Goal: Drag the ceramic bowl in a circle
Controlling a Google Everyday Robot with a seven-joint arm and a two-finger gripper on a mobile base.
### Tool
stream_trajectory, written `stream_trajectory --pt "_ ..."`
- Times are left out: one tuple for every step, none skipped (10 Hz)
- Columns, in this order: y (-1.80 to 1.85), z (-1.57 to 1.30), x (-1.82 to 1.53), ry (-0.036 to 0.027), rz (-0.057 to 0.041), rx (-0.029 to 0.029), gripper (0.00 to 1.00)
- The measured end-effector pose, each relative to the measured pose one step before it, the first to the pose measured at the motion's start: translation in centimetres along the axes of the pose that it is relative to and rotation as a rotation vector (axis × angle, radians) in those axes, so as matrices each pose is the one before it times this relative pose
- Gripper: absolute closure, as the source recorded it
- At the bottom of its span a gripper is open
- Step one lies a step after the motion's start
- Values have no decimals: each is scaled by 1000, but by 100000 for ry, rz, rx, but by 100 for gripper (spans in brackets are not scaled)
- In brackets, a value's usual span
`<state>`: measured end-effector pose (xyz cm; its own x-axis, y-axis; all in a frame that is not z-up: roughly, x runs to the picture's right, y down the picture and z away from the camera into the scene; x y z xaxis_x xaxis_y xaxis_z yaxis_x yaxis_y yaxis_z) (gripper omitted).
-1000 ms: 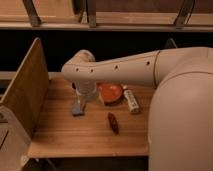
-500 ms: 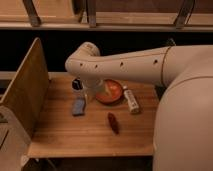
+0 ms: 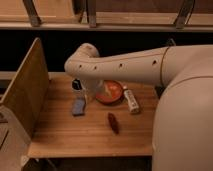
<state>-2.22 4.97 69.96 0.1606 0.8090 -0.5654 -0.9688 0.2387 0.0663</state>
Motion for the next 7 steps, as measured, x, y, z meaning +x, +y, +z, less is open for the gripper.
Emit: stream_trajectory --pt "-1228 843 39 1365 1415 2106 35" --pt "-1199 908 -132 1297 1036 917 35" --pt "-1212 1123 -497 911 -340 -897 35" --pt "-626 816 -668 2 -2458 -2292 35" --pt "-307 555 -586 -288 -3266 -2404 35" --pt "-173 521 -732 -568 -5428 -3514 35" --pt "-65 271 -657 -543 -7926 -3887 35"
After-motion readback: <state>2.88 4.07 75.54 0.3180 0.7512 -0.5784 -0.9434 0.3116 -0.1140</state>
